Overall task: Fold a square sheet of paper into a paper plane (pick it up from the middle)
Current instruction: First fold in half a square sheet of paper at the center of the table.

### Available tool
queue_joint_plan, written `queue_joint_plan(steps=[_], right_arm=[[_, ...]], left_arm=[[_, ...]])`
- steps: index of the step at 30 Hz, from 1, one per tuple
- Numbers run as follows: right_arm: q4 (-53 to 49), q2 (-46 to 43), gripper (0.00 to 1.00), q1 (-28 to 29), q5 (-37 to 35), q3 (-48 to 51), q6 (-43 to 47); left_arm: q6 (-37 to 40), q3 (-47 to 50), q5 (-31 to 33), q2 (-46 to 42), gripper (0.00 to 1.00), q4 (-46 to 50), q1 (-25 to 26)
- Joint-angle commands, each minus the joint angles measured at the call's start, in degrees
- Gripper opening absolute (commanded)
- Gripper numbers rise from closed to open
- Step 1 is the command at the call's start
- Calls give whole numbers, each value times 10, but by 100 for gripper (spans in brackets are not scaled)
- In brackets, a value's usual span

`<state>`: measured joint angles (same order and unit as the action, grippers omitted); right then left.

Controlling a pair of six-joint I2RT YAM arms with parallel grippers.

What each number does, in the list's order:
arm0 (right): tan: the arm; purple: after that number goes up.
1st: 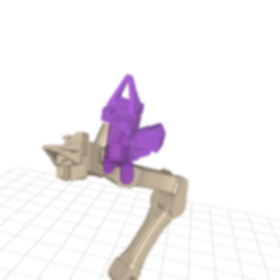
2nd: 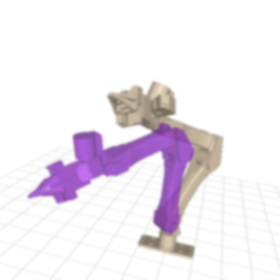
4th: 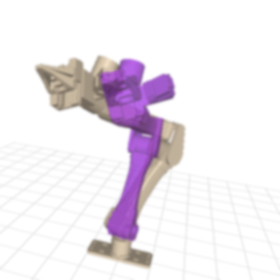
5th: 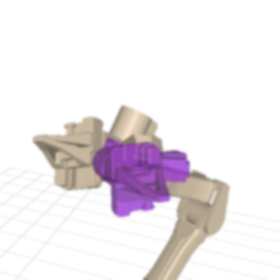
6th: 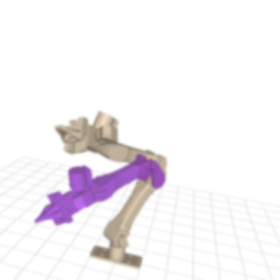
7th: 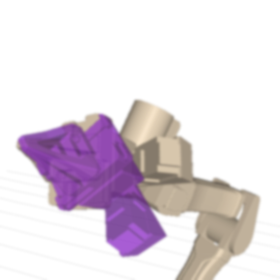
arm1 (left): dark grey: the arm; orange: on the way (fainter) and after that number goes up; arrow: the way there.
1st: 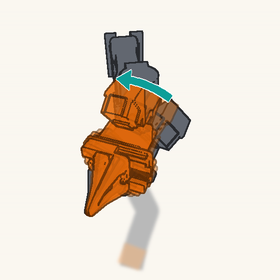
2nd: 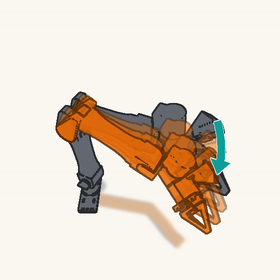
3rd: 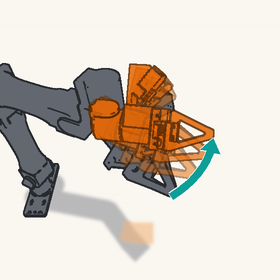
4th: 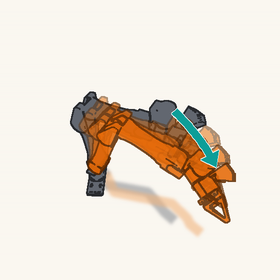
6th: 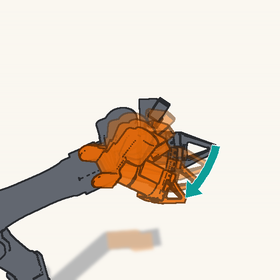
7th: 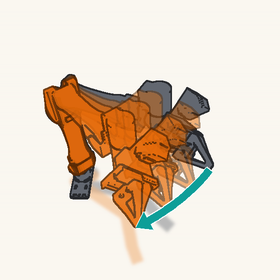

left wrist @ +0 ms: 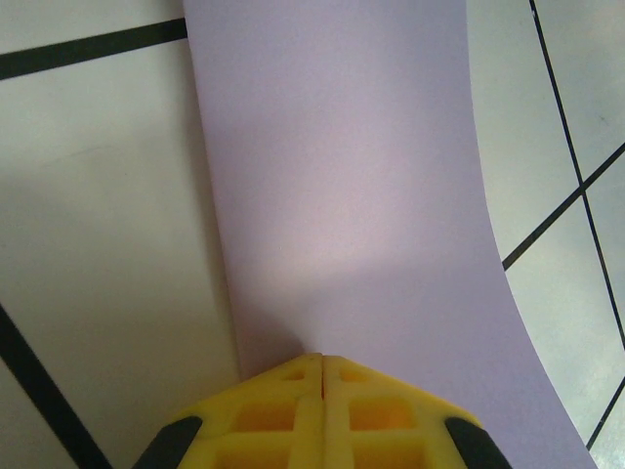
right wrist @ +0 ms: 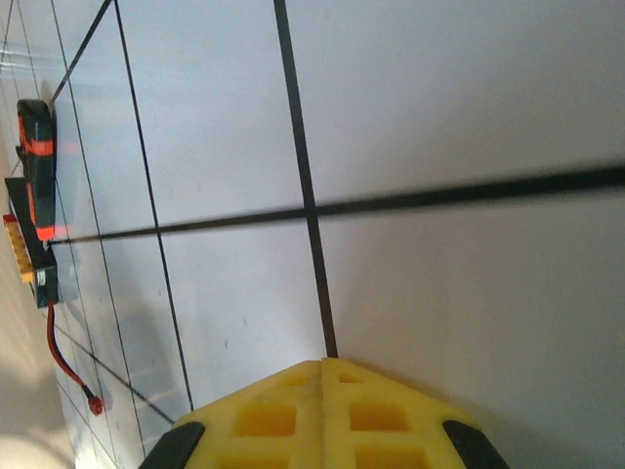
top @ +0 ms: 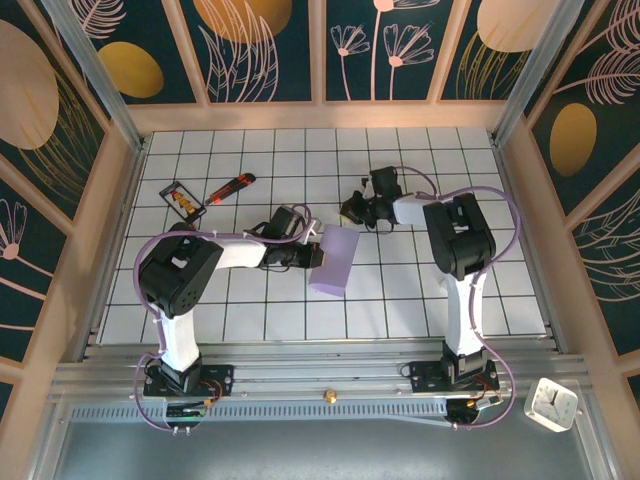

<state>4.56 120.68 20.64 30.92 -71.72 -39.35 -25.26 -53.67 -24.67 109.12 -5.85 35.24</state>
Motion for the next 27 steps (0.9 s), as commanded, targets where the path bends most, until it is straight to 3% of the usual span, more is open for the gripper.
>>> queue_joint_plan(steps=[1, 9, 22, 27], right_arm=[[30, -74, 0, 17, -3, 36, 10], [28, -121, 0, 71, -48, 88, 29], [47, -32, 0, 104, -4, 75, 1], [21, -9, 0, 103, -24, 57, 8]], left_arm=[[5, 45, 48, 50, 0, 168, -1], [3, 42, 49, 45, 0, 166, -1], [2, 44, 53, 42, 0, 164, 0], [4, 48, 55, 40, 0, 167, -1]])
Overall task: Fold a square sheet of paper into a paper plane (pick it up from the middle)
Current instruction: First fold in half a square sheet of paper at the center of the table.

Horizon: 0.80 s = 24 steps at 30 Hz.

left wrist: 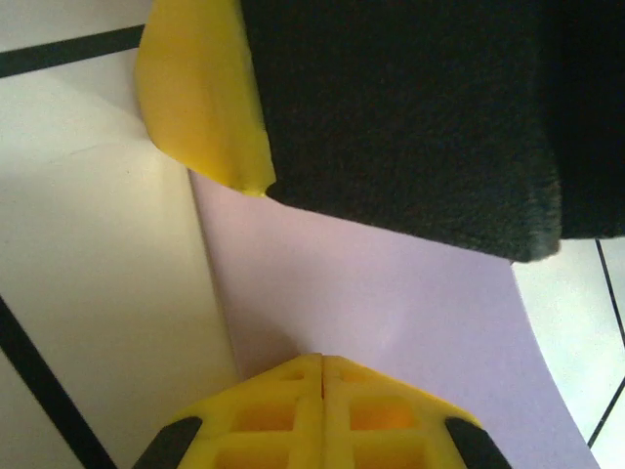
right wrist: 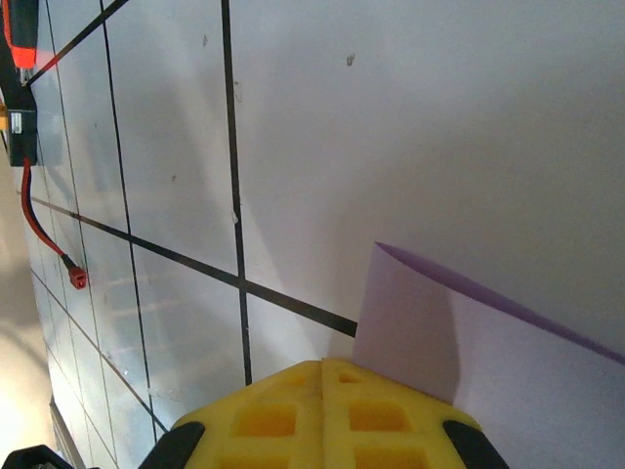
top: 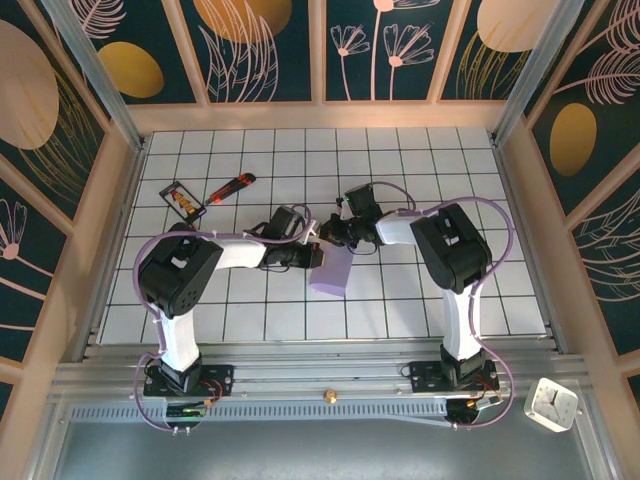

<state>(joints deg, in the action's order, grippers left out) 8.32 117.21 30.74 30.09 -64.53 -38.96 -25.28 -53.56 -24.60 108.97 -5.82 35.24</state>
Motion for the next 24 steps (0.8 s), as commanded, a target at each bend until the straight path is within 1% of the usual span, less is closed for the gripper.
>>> queue_joint_plan(steps=[1, 4, 9, 24], right_arm=[[-25, 30, 0, -3, -23, -21, 8], [-45, 44, 0, -17, -43, -39, 14], [-61, 68, 0, -38, -56, -63, 17], [-86, 102, 0, -86, -56, -145, 15]], left_arm=[[4, 47, 56, 43, 0, 169, -1], [3, 50, 55, 43, 0, 170, -1], [3, 55, 54, 42, 0, 170, 0], [1, 69, 57, 41, 0, 162, 0]])
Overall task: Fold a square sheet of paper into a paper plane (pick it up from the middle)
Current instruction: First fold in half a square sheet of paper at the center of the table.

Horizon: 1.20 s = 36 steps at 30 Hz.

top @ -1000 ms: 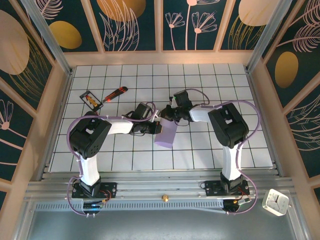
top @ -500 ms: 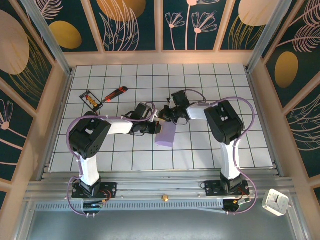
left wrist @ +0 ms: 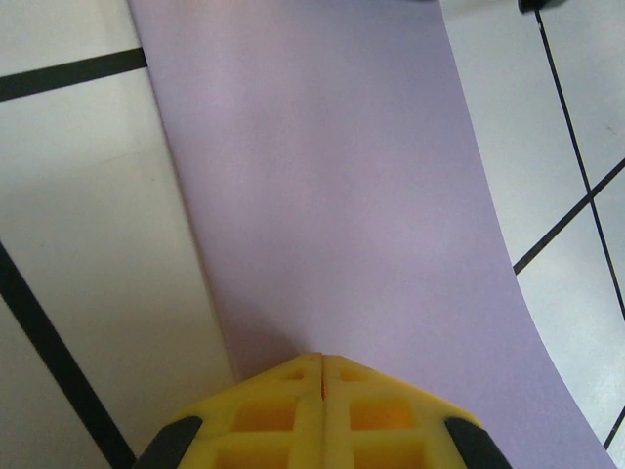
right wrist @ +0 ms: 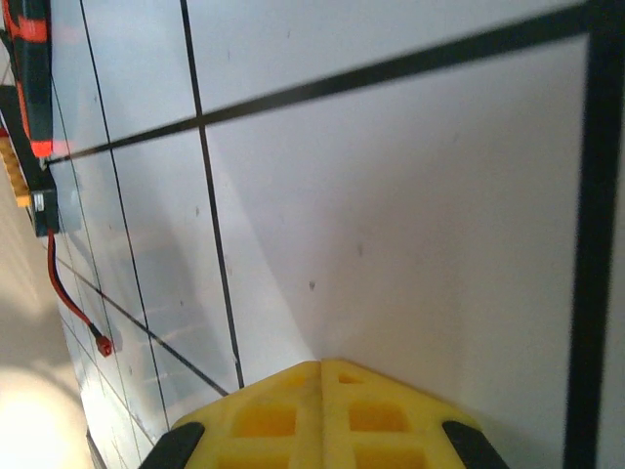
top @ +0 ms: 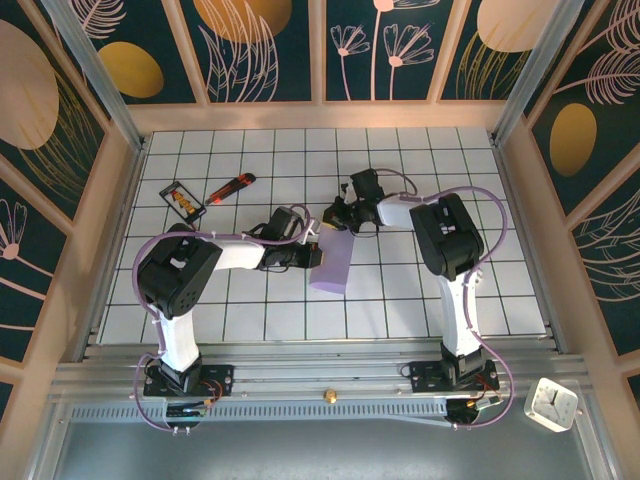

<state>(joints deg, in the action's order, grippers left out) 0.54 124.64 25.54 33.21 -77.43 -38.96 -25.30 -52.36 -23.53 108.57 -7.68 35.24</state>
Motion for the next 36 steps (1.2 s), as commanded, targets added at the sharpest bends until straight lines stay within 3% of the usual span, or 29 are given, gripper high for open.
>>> queue_joint_plan(steps=[1, 8, 15, 24, 36], right_arm=[[-5, 22, 0, -37, -81, -17, 17], [45, -72, 0, -39, -34, 34, 20], [61, -126, 0, -3, -28, 102, 20], [82, -95, 0, 35, -25, 122, 2], [70, -55, 0, 32, -47, 146, 26]], left_arm=[[2, 56, 47, 45, 0, 180, 1], [1, 54, 45, 44, 0, 180, 0], [1, 52, 43, 42, 0, 180, 1], [-1, 48, 43, 42, 0, 179, 1], [-6, 25, 34, 30, 0, 192, 0]])
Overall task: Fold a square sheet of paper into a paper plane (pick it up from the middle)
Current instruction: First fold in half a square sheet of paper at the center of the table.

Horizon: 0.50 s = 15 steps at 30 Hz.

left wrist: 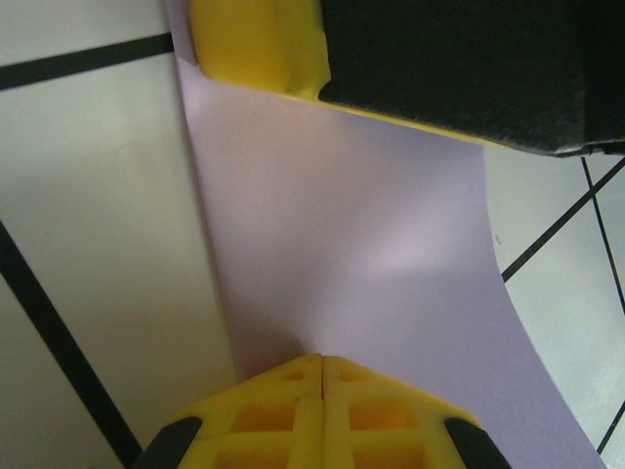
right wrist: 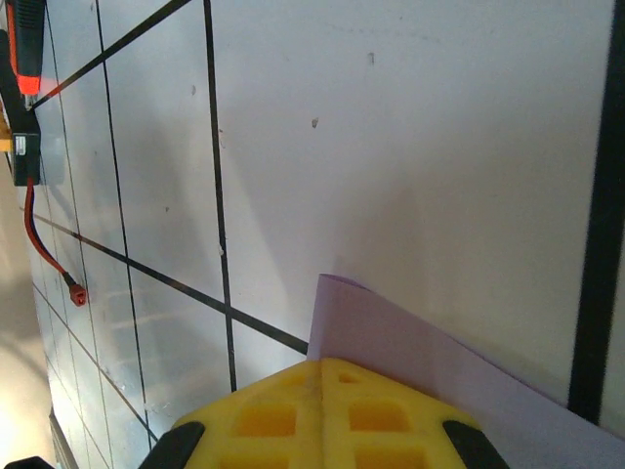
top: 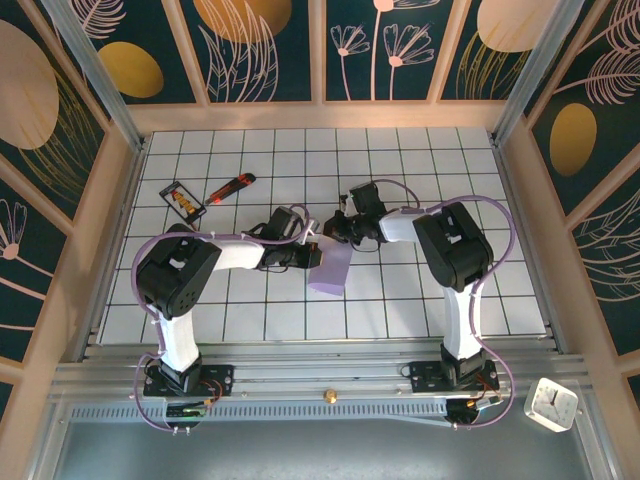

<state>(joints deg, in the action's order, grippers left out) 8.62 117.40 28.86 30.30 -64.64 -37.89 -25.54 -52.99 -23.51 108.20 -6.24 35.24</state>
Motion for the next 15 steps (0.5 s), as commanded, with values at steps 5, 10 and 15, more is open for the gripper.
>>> queue_joint_plan(steps=[5, 10, 15], right_arm=[[-17, 23, 0, -6, -25, 32, 27], [-17, 20, 0, -6, -25, 40, 31], [-15, 18, 0, -6, -25, 47, 31]], left_arm=[[-27, 2, 4, -9, 16, 183, 1], [-67, -20, -17, -46, 24, 161, -2], [-99, -24, -26, -41, 12, 123, -11]])
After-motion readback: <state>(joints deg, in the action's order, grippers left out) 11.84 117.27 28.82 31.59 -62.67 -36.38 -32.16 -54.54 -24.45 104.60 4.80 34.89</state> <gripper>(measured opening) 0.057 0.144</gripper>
